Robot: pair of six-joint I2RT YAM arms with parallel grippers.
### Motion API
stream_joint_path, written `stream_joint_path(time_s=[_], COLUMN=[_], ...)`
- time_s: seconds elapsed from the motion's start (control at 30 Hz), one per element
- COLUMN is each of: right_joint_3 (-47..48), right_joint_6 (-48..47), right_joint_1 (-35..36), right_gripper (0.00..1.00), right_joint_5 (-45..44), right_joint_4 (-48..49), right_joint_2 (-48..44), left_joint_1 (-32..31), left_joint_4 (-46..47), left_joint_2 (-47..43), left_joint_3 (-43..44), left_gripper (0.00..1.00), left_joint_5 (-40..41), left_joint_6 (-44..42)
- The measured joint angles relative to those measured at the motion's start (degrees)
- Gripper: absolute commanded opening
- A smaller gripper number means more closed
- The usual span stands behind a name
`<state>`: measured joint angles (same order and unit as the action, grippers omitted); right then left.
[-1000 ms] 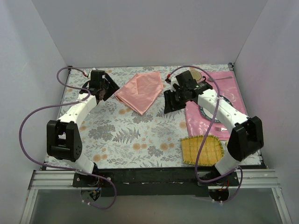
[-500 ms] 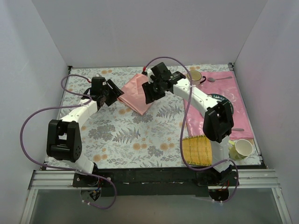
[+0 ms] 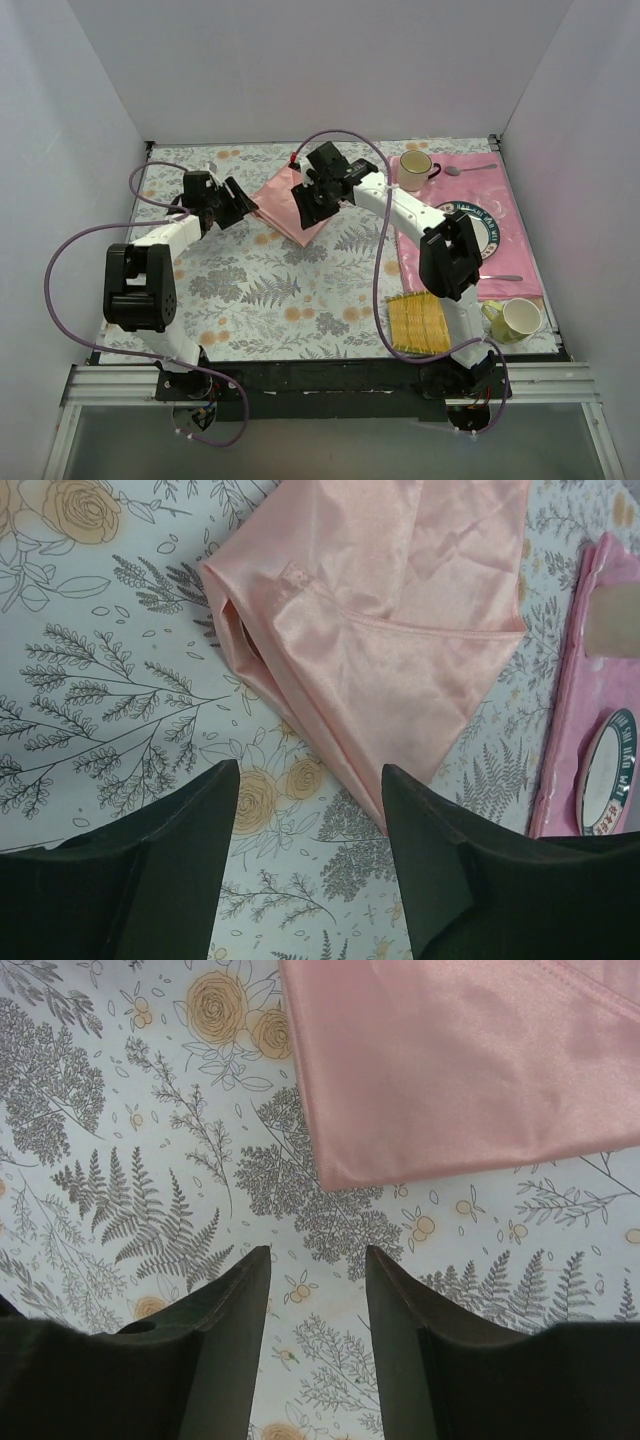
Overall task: Fold the napkin, place the utensils inside, and roll it up
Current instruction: Fold the napkin
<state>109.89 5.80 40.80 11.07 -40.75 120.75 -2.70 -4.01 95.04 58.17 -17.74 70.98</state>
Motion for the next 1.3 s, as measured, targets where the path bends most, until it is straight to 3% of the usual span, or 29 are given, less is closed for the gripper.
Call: stream_joint_path(time_s=[0.33, 0.7, 0.97, 1.3], right_joint_3=[0.4, 3.0, 7.5, 8.9], right_joint_6=[3.7, 2.1, 0.5, -1.9], right_joint_1=[1.5, 3.5, 3.5, 3.5], right_gripper=[0.41, 0.41, 0.40, 0.42], right_joint_5=[2.5, 1.8, 1.0, 0.9], right_joint_4=[4.9, 8.2, 8.4, 9.1], right_joint_2=[7.4, 9.7, 13.6, 14.3], left_joint_1=[0.1, 0.1, 0.1, 0.3], left_joint_4=[4.2, 8.0, 6.6, 1.4], left_joint_2=[1.3, 1.3, 3.3, 7.8], left_joint_3=[-3.4, -6.3, -2.1, 4.5], left_gripper=[0.56, 0.41, 0.47, 0.55], left_joint_5=[-5.3, -8.9, -7.2, -1.1], left_joint_6=[2.2, 9.3, 9.2, -2.6])
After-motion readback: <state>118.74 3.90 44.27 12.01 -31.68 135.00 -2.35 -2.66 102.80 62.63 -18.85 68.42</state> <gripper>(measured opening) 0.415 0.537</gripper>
